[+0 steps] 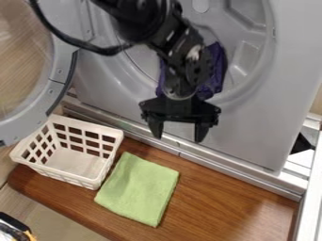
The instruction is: Move the green cloth beside the white basket
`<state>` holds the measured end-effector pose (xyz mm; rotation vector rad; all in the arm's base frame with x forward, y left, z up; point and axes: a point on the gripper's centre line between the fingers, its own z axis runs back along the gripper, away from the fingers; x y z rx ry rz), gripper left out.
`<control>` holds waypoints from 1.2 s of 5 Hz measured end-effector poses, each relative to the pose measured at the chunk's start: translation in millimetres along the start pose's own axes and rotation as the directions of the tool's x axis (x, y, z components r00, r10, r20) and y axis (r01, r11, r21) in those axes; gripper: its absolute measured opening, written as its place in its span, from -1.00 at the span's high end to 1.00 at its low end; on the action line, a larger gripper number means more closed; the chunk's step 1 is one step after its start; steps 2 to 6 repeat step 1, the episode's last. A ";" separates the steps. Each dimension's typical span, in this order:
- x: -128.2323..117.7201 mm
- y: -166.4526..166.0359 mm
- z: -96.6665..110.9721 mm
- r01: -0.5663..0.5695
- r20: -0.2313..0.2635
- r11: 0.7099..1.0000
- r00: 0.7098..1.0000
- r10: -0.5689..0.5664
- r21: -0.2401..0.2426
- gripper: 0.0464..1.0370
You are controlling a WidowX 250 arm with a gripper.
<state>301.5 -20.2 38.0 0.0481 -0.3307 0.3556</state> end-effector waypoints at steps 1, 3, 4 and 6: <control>0.1 0.1 0.4 0.001 0.000 1.000 1.000 -0.001 0.000 -0.92; 0.1 0.1 0.4 0.001 0.000 1.000 1.000 -0.001 0.000 -0.92; 0.1 0.1 0.4 0.001 0.000 1.000 1.000 -0.001 0.000 -0.92; 0.1 0.1 0.4 0.001 0.000 1.000 1.000 -0.001 0.000 -0.92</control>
